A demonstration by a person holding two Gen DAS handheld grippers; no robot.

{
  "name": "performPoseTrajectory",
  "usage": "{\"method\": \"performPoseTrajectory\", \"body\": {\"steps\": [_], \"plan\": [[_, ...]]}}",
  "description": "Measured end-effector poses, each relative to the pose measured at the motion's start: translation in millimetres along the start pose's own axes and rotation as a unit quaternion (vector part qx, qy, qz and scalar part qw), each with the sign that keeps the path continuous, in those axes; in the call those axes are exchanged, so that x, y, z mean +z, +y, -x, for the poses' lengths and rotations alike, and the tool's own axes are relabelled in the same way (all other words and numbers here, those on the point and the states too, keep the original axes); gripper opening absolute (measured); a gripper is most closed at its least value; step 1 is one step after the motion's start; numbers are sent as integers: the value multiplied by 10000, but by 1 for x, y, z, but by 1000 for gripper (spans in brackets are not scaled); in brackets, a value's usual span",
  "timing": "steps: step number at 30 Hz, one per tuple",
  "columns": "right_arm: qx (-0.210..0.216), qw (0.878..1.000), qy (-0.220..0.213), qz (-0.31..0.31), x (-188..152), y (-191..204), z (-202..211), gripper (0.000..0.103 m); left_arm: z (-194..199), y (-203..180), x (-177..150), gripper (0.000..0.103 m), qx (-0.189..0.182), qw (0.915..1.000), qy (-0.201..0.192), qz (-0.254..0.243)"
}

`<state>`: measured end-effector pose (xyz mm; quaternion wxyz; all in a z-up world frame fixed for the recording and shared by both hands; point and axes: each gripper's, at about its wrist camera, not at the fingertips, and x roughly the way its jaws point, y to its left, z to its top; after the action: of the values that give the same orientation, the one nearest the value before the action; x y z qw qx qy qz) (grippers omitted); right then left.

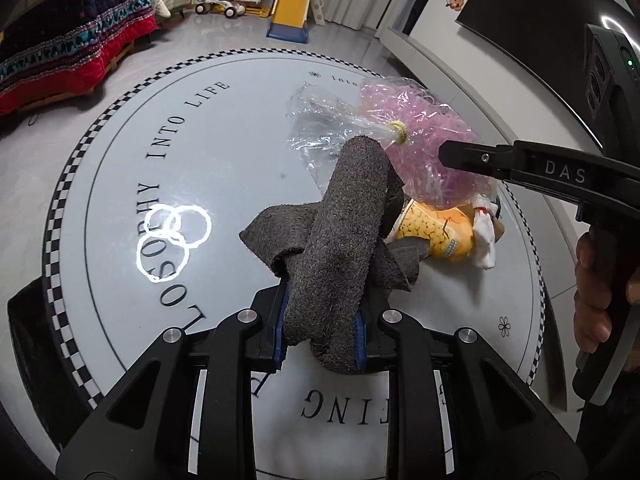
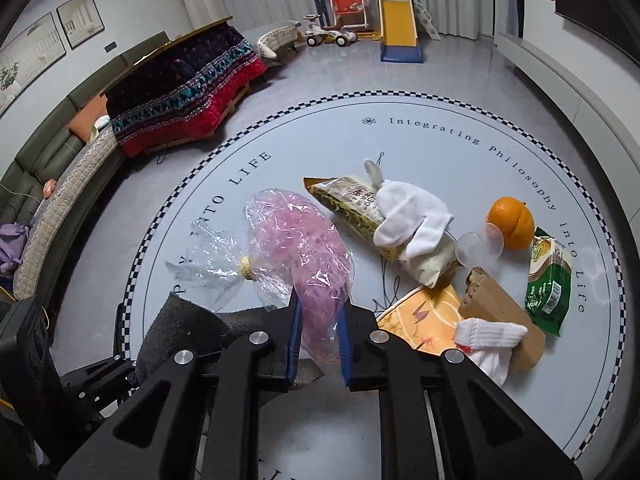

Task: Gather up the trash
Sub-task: 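Grasp the grey felt cloth with the left tool while the right tool grasps the pink plastic bag, then carry the felt cloth and pink bag over the bin and release both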

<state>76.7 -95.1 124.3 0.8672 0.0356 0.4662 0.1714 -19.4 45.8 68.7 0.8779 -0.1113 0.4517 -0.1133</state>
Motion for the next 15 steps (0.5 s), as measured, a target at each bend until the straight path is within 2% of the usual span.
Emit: {"method": "performPoseTrajectory", "body": {"steps": [8,15], "plan": [[221,9997,-82,24,-22,42,16,17,44,15,-25,24,191,9989,-375,228],[361,9993,-70,46,-40,74,21,18,76,48,-48,24,412,9959,-601,538]]}}
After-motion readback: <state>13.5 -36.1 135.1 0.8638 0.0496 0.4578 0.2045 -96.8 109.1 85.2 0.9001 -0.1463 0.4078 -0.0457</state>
